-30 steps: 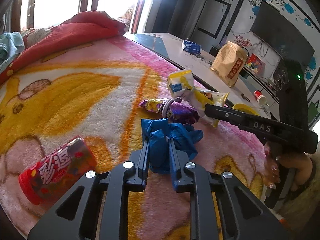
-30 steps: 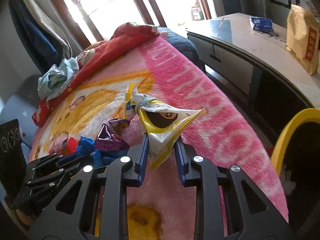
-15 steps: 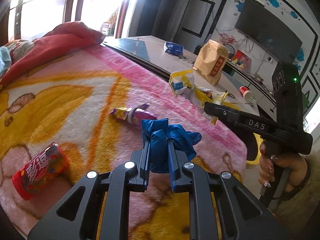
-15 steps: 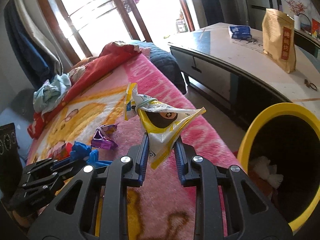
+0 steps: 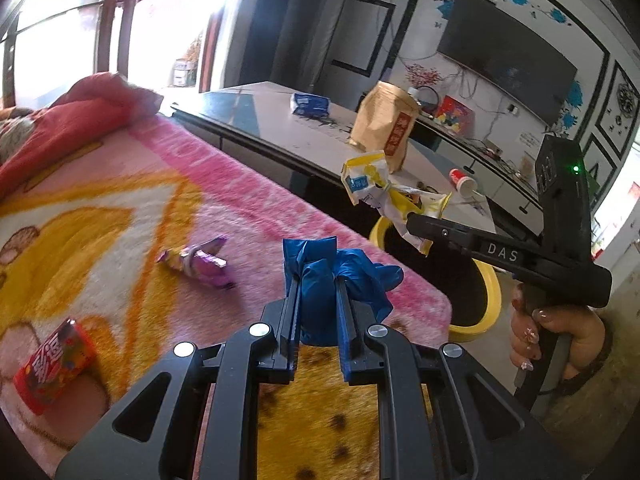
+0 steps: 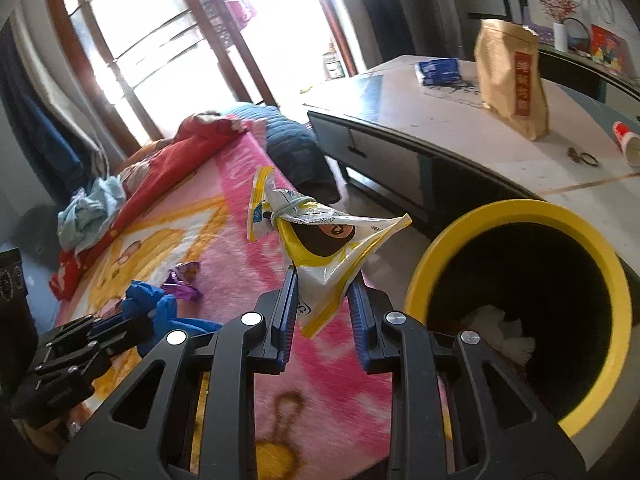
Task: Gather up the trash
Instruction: 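Carry the blue glove in the left tool and yellow wrapper in the right tool over the bin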
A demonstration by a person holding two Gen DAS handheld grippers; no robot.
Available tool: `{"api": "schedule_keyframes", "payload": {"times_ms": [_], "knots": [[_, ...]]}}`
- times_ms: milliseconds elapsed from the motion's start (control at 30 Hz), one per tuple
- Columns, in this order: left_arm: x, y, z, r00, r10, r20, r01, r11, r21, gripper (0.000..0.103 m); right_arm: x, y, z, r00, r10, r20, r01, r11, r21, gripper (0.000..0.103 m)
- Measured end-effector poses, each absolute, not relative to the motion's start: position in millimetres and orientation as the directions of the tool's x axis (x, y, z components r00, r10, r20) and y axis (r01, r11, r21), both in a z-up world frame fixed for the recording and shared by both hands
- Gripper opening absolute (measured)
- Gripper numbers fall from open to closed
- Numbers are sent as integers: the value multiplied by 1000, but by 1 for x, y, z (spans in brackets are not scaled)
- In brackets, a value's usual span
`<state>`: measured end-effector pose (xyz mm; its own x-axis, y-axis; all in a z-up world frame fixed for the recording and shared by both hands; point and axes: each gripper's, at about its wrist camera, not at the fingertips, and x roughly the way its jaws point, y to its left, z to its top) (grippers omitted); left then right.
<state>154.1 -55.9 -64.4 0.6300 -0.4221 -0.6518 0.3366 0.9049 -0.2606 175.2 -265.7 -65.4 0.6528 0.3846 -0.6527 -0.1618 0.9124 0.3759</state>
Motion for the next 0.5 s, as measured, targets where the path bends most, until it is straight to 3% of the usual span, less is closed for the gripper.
{"api": "schedule_keyframes", "payload": {"times_ms": [500], "knots": [[161,-103,-52,608,-479,-633,430,869,-244,15,159,-338,-66,701,258,-665,4,931,365,18]]}}
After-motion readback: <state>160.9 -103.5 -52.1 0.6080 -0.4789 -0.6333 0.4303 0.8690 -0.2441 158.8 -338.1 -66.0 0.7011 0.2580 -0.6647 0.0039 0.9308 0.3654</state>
